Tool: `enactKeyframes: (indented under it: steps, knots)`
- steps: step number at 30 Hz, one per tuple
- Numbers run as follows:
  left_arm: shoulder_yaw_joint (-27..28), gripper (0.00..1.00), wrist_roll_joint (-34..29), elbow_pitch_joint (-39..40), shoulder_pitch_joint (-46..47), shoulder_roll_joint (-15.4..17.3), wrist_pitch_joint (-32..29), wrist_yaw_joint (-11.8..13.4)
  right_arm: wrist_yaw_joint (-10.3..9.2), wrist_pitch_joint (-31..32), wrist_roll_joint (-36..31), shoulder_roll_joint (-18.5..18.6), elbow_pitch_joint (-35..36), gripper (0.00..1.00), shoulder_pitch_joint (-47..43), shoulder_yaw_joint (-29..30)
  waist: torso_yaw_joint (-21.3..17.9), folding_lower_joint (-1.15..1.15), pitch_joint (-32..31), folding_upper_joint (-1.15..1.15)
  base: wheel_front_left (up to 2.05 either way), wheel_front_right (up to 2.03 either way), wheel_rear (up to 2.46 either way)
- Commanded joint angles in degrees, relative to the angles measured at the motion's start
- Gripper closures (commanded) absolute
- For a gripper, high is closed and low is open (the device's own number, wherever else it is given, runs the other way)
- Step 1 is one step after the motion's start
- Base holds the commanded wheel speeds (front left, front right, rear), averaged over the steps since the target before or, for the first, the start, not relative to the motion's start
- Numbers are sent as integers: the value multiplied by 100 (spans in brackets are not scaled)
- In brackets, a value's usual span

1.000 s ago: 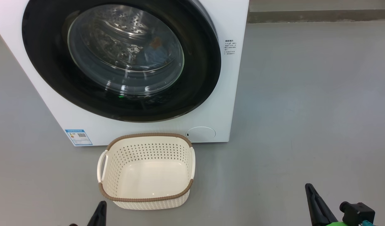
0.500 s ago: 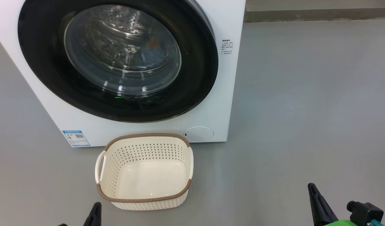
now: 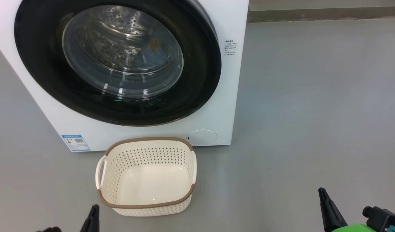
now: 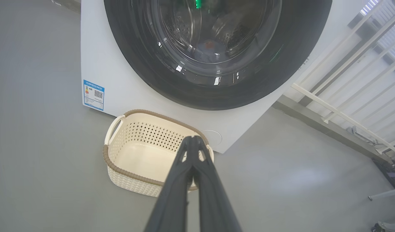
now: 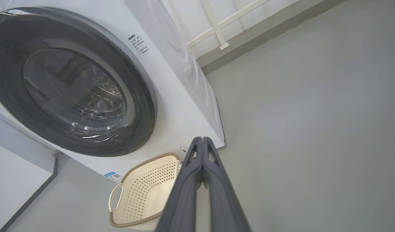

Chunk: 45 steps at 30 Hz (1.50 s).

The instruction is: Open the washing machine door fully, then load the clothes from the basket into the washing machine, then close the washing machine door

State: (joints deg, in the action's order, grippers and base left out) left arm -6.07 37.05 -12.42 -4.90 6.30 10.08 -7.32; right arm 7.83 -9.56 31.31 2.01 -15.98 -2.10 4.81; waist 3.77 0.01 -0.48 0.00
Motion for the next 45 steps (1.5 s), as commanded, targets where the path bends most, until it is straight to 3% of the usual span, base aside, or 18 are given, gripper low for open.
enactKeyframes:
  steps: [1, 45]
  knots:
    - [121, 100, 156, 108, 270, 49, -25, -4, -9, 34, 185, 44, 147, 100, 243, 16, -6, -1, 1, 0, 0, 0, 0]
    - [582, 100, 2765, -14, 659, -80, -736, -10, -21, 779, 2988, 64, 170, 100, 521, 88, -182, -1, 32, 0, 0, 0, 0]
